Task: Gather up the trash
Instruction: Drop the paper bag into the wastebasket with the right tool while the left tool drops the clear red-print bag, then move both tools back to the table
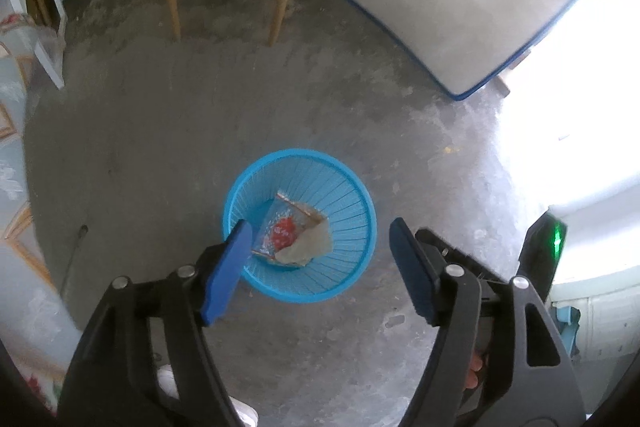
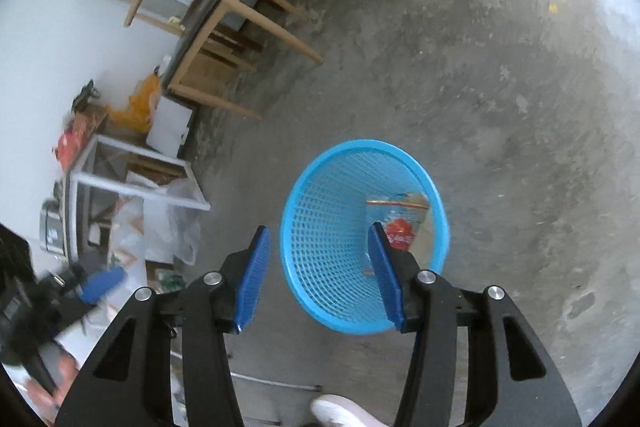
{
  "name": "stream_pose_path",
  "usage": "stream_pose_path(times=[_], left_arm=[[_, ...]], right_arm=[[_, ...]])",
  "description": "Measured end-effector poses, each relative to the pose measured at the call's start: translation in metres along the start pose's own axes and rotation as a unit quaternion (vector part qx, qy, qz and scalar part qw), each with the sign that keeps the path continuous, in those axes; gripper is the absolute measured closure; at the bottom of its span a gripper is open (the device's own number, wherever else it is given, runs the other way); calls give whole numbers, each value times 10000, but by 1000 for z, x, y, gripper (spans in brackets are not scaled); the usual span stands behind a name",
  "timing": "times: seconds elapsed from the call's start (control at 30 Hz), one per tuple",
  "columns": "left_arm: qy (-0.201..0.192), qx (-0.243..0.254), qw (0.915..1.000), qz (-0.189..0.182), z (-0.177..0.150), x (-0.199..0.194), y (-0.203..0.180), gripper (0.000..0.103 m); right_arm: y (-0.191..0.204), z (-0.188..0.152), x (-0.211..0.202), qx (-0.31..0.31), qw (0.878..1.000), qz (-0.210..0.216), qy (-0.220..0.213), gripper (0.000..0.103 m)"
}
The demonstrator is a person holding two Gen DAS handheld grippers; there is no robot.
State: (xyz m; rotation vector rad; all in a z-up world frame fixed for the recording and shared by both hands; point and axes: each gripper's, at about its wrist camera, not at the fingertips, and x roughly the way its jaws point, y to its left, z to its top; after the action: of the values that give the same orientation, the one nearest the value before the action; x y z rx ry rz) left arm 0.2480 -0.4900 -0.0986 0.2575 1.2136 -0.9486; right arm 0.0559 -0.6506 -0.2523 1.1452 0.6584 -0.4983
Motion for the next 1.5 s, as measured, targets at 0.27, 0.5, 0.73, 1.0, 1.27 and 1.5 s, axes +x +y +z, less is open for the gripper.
stream_pose_path(times=[0.27, 0.5, 0.73, 1.0, 1.27, 1.5], left_arm=[[-672, 348, 9966, -317, -45, -102, -15, 24], [-1139, 136, 9915, -609, -123, -170, -12, 19], [-1555, -29, 9868, -444, -193, -218, 31, 15], [-2513, -525, 9664, -103, -277, -293, 103, 14], [-3348, -1023, 9362, 314, -366, -346, 163, 13], [-3625, -1870, 9108, 641, -412, -367, 213, 12]], right_arm=[[49, -51, -60, -1331, 9896, -504, -193, 30], [93, -89, -102, -2336, 9582, -1394, -885, 7], [139, -117, -135, -2894, 9367, -1525, -1250, 7], [222, -159, -193, -3643, 9134, 94, -1813, 7], [347, -229, -154, -4279, 8578, 2766, 683, 14], [433, -301, -81, -4727, 7903, 3127, 2328, 25]])
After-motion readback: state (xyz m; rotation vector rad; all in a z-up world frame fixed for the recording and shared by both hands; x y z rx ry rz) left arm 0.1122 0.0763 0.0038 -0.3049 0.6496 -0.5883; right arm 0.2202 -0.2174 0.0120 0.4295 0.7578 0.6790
